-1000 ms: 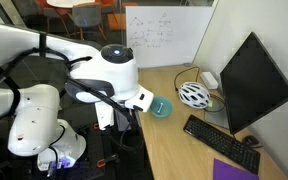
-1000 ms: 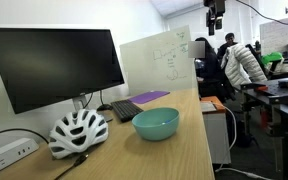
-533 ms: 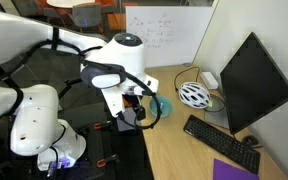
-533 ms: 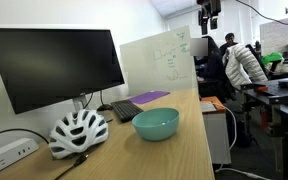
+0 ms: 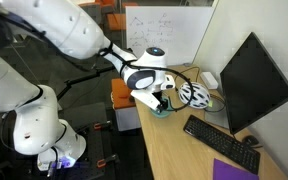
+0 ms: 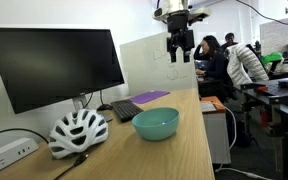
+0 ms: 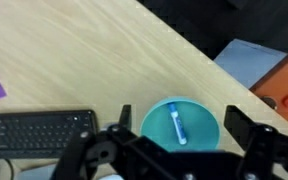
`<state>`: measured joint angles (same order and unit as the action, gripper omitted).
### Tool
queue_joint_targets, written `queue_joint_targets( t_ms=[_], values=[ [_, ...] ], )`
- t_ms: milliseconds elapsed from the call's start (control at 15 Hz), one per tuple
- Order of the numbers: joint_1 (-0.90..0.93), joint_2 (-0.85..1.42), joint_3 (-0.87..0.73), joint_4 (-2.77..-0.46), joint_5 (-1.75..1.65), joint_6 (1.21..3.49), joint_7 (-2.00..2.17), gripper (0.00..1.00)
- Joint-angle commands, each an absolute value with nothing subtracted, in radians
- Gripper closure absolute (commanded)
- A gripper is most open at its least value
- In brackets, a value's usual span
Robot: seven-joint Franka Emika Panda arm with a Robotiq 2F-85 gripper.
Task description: Take the marker out of the bowl and put it on the desk
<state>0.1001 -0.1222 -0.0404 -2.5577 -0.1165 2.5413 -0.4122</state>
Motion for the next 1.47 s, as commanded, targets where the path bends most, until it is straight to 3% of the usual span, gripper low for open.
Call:
queue_joint_targets(
  t_ms=[0, 267, 1067, 1133, 1200, 1333, 1400],
  values=[
    [0.095, 0.12, 0.0, -2.42, -0.133, 2.645, -0.494, 0.0],
    [0.086, 0.291, 0.066, -2.301, -0.18, 2.668, -0.46, 0.0],
    [0.079, 0.349, 0.105, -2.285, -0.203, 2.681, -0.467, 0.0],
    [0.102, 0.381, 0.093, -2.257, -0.251, 2.677, -0.436, 0.03],
    [0.096, 0.414, 0.118, -2.23, -0.244, 2.665, -0.469, 0.26],
    [0.13, 0.472, 0.097, -2.169, -0.307, 2.659, -0.425, 0.31],
    [0.131, 0.502, 0.097, -2.136, -0.318, 2.657, -0.427, 0.38]
  ],
)
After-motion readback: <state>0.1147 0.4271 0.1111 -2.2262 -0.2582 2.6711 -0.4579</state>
